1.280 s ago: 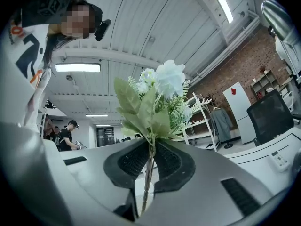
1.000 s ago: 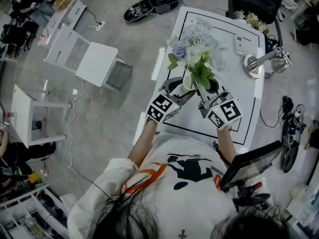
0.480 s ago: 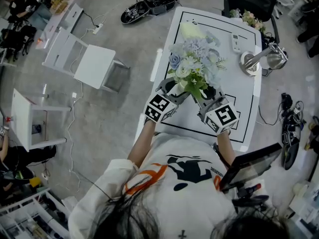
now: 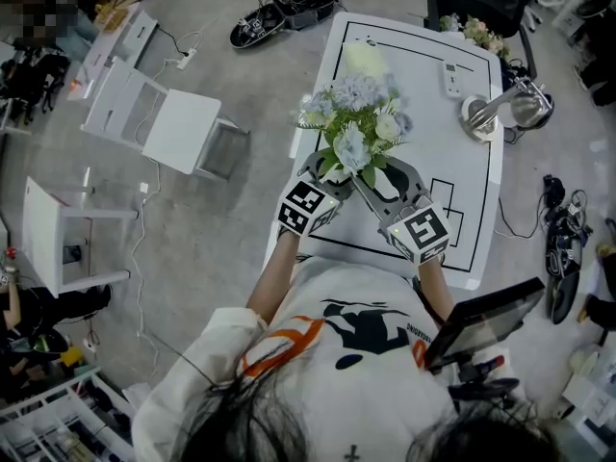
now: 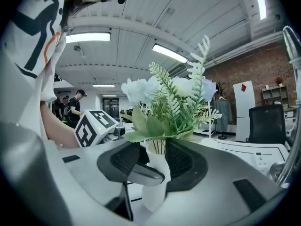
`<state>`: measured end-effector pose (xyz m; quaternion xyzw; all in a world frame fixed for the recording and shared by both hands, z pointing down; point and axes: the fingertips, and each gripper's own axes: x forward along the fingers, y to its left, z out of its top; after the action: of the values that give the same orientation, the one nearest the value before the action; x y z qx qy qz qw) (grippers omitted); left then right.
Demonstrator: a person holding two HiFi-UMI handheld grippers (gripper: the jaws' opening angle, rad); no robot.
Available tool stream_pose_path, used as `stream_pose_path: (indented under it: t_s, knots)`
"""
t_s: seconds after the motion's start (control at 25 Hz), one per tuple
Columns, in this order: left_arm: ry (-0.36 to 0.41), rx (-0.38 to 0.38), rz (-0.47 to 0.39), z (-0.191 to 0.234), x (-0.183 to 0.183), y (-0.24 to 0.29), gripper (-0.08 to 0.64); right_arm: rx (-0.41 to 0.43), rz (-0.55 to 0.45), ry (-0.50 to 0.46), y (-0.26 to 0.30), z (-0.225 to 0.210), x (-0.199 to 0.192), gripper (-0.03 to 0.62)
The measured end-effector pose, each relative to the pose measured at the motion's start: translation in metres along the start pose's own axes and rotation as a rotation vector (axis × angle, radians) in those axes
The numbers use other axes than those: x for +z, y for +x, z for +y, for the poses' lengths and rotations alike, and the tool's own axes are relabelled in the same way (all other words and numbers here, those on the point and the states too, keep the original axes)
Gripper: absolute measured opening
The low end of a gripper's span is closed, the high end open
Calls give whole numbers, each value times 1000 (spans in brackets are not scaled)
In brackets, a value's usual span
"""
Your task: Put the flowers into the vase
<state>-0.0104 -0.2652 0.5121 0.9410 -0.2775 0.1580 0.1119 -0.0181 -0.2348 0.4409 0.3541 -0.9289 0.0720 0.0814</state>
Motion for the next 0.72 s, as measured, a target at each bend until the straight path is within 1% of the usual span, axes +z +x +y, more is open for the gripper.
stream_pose_path:
  t_s: [0.36,0.56,0.72]
  knots:
    - [1,0,1,2,0,1,244,-28,10,23,-7,-4,-6,160]
    - [2,6,-2,1,0,1,244,-41,2,77,-18,-4,-11,160]
    - [5,11,-12,2,1,1,244,-58,12,101,-27,-5,-19,160]
